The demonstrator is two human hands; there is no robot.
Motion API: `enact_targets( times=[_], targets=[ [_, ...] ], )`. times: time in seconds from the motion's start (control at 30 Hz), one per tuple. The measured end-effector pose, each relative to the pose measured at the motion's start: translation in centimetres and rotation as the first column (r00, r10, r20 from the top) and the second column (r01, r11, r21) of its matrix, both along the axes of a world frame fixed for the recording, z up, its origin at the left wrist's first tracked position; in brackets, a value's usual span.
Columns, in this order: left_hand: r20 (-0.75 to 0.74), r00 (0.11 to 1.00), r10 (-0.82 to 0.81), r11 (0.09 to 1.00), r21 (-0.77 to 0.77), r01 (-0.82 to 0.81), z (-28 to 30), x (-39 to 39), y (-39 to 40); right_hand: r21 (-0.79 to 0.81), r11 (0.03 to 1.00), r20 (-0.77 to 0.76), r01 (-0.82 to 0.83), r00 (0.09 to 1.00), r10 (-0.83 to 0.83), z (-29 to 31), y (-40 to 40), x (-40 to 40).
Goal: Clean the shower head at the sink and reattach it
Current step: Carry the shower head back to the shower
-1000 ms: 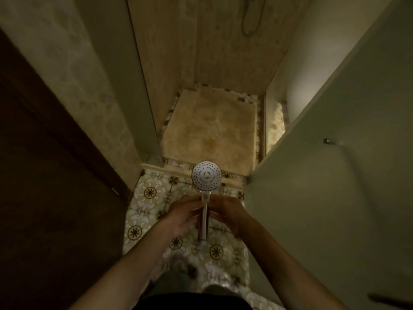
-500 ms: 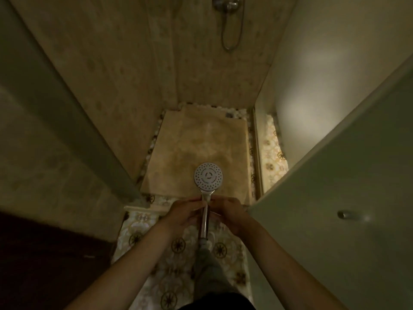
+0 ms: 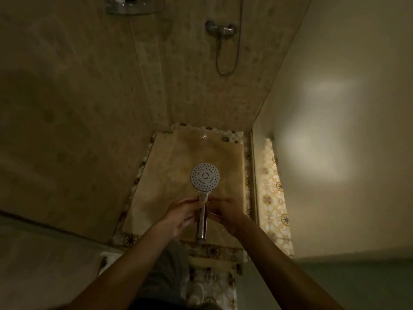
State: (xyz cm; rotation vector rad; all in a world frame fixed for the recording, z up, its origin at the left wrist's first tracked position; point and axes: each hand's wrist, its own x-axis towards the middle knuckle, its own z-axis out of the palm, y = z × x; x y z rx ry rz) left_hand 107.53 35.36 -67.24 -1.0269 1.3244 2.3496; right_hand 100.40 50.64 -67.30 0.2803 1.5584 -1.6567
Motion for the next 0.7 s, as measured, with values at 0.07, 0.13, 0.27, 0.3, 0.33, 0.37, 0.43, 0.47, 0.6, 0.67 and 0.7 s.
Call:
enact_targets(
  times=[0.07,0.13,0.27,0.3,0.33,0.37,0.43,0.47,0.6,0.67,0.7],
  targets=[
    [-0.011,1.0,-0.016,1.0,0.008,0.017,-0.2,-3.4,-0.9,0.009,1.0,0.005,0.02,1.0,-0.02,-0.5,-0.9,-3.3],
    [-0.017,1.0,-0.015,1.0,0.015,0.016,-0.5,-7.0,-2.0,0.019,0.999,-0.011,0.025,1.0,-0.025,-0.8,-2.0,-6.6],
    [-0.081,0.993,-0.087,0.996,-0.015,0.086,-0.9,-14.5,-4.5,0.047,0.999,-0.091,-0.013,0.996,0.017,-0.7,-4.8,-14.0],
    [-0.089,0.992,-0.085,0.996,-0.019,0.083,-0.8,-16.5,-5.2,0.056,0.998,-0.106,-0.01,0.994,0.016,-0.4,-5.7,-15.9],
    [-0.086,0.993,-0.077,0.997,-0.023,0.075,-0.5,-18.4,-6.0,0.067,0.998,-0.113,0.01,0.994,-0.002,-0.2,-6.5,-17.7],
    [-0.082,0.994,-0.072,0.997,-0.031,0.07,-0.2,-20.2,-6.8,0.073,0.997,-0.111,0.032,0.994,-0.024,0.0,-7.3,-19.4],
    [-0.078,0.994,-0.073,0.996,-0.054,0.069,0.1,-23.6,-8.6,0.06,0.998,-0.098,0.028,0.995,-0.022,0.7,-8.8,-22.8],
    [-0.078,0.994,-0.074,0.996,-0.061,0.07,0.3,-25.1,-9.6,0.052,0.999,-0.098,0.014,0.995,-0.009,1.0,-9.6,-24.4],
    [-0.076,0.991,-0.114,0.992,-0.07,0.109,1.4,-31.2,-13.4,0.053,0.998,-0.116,0.035,0.993,-0.028,2.0,-12.9,-30.1],
    [-0.077,0.989,-0.125,0.99,-0.071,0.12,2.2,-33.9,-14.4,0.056,0.997,-0.112,0.061,0.992,-0.055,2.5,-14.2,-32.3],
    [-0.081,0.989,-0.125,0.99,-0.073,0.119,2.5,-35.0,-14.8,0.05,0.997,-0.105,0.066,0.993,-0.06,2.9,-14.8,-33.3]
  ],
)
